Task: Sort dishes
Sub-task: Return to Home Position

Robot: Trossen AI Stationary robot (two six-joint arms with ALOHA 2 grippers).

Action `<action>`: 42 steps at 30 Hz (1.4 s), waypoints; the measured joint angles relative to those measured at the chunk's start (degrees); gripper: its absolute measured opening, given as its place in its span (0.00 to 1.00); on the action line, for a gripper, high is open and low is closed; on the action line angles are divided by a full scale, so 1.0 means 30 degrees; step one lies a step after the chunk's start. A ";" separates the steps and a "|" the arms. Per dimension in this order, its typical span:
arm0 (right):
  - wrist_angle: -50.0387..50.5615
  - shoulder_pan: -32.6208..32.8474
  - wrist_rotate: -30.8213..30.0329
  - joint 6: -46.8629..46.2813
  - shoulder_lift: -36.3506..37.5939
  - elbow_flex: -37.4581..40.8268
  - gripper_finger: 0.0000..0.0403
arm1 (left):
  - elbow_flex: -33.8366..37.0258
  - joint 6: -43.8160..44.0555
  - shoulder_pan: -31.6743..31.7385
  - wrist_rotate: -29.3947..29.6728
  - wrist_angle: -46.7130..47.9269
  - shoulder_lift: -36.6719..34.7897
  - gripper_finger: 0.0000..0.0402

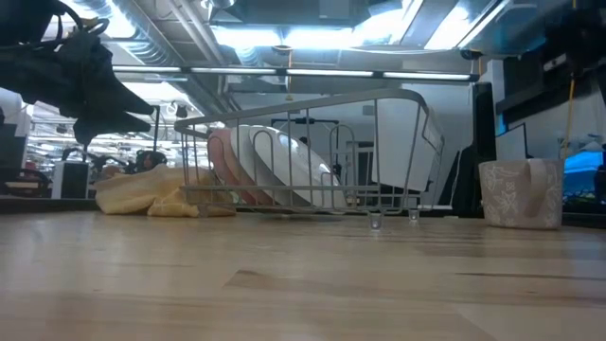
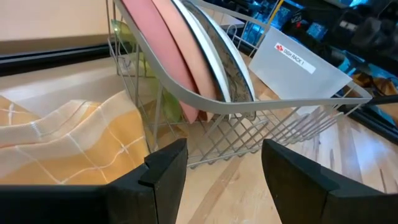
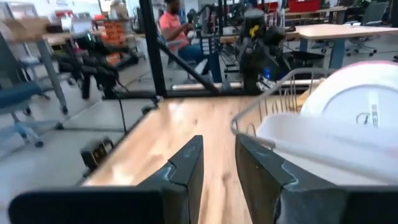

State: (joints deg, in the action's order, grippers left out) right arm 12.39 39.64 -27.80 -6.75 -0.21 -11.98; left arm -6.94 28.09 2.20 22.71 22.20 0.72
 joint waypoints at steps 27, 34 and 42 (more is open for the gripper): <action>-0.0767 0.0022 -0.5047 0.0375 -0.0342 0.2408 0.24 | 0.0000 0.0003 0.0000 -0.0005 0.0009 0.0061 0.49; -0.0747 0.0022 -0.5033 0.0368 -0.0342 0.2423 0.24 | 0.0000 0.0003 0.0000 -0.0005 0.0005 0.0061 0.49; -0.0725 0.0022 -0.5032 0.0361 -0.0342 0.2444 0.24 | 0.0000 0.0003 0.0000 -0.0005 -0.0003 0.0061 0.49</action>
State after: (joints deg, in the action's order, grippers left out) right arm 10.22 39.70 -42.89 -5.67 -1.23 -4.64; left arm -6.94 28.10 2.20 22.70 22.20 0.91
